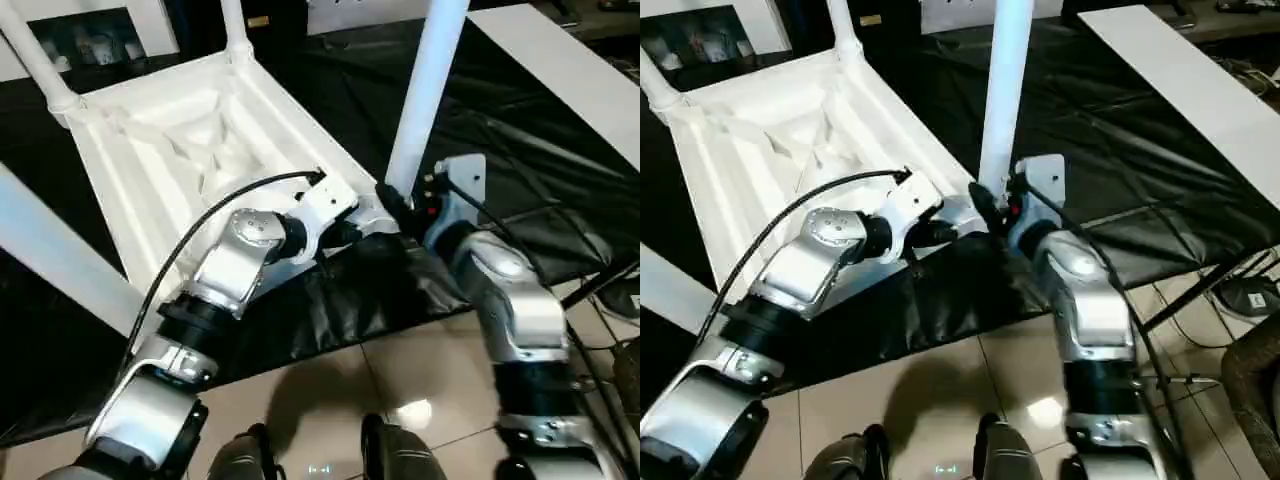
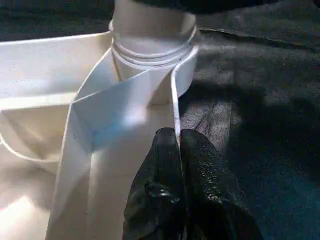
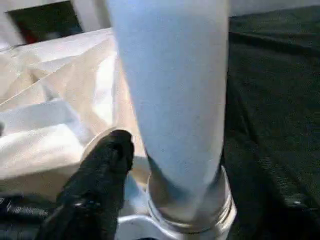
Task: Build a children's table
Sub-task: Rotate leg to tighten
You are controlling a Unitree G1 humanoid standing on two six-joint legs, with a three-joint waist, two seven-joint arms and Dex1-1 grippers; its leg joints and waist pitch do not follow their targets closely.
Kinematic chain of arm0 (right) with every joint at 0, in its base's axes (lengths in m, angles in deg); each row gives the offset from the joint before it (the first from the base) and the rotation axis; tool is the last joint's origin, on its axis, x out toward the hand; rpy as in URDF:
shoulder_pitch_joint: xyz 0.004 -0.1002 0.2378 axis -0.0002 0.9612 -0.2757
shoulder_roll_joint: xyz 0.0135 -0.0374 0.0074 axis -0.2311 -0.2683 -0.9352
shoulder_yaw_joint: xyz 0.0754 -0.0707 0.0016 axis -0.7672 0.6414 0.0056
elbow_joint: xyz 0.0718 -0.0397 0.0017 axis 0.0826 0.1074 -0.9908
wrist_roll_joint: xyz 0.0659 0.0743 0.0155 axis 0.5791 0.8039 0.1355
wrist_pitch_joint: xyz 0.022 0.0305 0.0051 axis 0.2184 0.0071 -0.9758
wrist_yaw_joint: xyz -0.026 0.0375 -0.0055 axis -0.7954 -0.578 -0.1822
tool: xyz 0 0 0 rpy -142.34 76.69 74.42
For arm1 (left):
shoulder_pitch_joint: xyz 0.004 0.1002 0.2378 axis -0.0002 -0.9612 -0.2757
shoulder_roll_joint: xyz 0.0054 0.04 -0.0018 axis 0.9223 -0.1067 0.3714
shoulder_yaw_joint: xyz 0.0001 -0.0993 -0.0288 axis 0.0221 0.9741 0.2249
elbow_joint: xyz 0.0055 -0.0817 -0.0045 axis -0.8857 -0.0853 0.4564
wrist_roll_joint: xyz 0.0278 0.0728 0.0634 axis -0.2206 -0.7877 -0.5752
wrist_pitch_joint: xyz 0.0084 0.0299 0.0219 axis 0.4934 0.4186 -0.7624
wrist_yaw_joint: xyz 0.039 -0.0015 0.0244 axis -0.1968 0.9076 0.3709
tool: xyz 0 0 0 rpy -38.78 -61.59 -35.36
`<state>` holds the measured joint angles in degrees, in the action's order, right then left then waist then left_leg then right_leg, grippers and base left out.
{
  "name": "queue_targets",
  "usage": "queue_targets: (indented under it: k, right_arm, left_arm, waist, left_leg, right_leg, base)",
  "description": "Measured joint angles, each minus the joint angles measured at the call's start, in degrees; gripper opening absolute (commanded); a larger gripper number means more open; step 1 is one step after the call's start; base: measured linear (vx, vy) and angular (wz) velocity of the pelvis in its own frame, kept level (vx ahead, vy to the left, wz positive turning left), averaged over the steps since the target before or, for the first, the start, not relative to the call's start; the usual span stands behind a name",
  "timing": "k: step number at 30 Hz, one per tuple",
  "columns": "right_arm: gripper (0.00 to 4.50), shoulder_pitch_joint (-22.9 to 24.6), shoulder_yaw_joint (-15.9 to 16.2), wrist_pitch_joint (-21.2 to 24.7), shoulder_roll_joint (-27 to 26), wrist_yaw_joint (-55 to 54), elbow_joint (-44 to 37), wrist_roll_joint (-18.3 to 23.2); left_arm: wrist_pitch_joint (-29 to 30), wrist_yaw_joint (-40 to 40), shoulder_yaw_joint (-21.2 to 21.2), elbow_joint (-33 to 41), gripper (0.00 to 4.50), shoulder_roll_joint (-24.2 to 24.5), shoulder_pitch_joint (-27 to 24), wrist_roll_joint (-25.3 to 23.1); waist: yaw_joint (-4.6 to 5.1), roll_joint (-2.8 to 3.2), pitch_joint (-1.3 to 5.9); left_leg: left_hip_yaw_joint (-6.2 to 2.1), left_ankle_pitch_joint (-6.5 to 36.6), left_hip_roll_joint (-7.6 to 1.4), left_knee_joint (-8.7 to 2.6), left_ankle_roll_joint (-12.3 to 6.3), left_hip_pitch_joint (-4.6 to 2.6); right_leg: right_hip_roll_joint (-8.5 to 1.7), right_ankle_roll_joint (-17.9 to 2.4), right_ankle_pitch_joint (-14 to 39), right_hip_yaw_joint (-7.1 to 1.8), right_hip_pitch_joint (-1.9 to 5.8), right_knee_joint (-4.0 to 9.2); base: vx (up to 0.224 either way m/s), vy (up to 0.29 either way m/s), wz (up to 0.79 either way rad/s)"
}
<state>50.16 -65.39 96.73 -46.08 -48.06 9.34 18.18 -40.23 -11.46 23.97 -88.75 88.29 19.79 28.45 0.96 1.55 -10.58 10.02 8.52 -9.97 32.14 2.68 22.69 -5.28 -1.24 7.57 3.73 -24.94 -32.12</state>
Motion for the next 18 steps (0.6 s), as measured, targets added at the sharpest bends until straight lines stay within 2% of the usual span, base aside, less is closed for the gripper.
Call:
queue_targets:
  k: [3, 5, 9, 11, 16, 18]
  right_arm:
    - [3.58, 1.45, 1.12, -4.06, 6.8, 11.22, 2.08, 2.33]
    - [3.58, 1.9, 1.08, -6.22, 11.26, 17.84, 3.72, 3.02]
    - [3.58, 1.81, 1.43, -7.59, 17.04, 31.62, 3.98, 6.41]
    - [3.58, 1.81, 3.69, -7.82, 19.84, 38.52, 3.99, 7.65]
    - [3.58, 0.82, 7.41, -9.14, 21.69, 48.44, 5.98, 9.36]
    - [3.24, 0.03, 8.7, -9.19, 22.18, 51.02, 7.34, 9.38]
  left_arm:
    - [-5.15, -5.88, -1.01, 0.79, 0.0, 4.72, -0.94, 0.54]
    - [-8.87, -10.69, -0.99, 0.82, 0.0, 7.95, -1.72, 1.19]
    - [-13.93, -19.14, -2.06, 0.57, 0.0, 12.15, -2.04, 2.92]
    - [-16.9, -22.66, -2.84, 0.1, 0.0, 13.02, -2.07, 3.8]
    - [-20.94, -28.8, -4.1, -0.97, 0.0, 13.74, -2.13, 5.15]
    - [-21.79, -31.0, -4.79, -0.97, 0.0, 14.24, -2.15, 5.64]
  waist:
    - [-0.28, 0.01, 0.0]
    - [-0.66, 0.02, -0.01]
    - [-1.81, 0.07, 0.01]
    - [-2.54, 0.07, 0.01]
    - [-3.88, 0.07, 0.01]
    - [-4.18, 0.05, 0.0]
  left_leg:
    - [-0.01, 0.0, -0.07, -0.19, 0.0, 0.06]
    - [-0.02, 0.0, -0.16, -0.28, 0.01, 0.14]
    - [-0.01, -0.07, -0.21, -0.27, -0.38, 0.25]
    - [0.07, 0.02, -0.15, -0.22, -0.5, 0.27]
    - [0.12, 0.05, -0.12, 0.04, -0.53, 0.31]
    - [0.15, 0.11, -0.12, 0.16, -0.43, 0.31]
  right_leg:
    - [0.02, 0.15, -0.33, 0.1, -0.1, -0.02]
    - [0.09, 0.14, -0.36, 0.15, -0.19, -0.07]
    - [0.11, 0.11, -0.24, 0.17, -0.23, -0.08]
    - [0.06, 0.03, -0.19, 0.12, -0.23, -0.07]
    - [-0.03, -0.01, -0.2, 0.07, -0.19, -0.14]
    - [-0.04, -0.05, -0.22, 0.04, -0.19, -0.2]
  base:
    - [0.0, 0.0, 0.0]
    - [0.0, 0.0, 0.0]
    - [0.0, 0.0, 0.0]
    - [0.0, 0.0, 0.0]
    - [0.0, 0.0, 0.0]
    - [0.0, 0.0, 0.0]
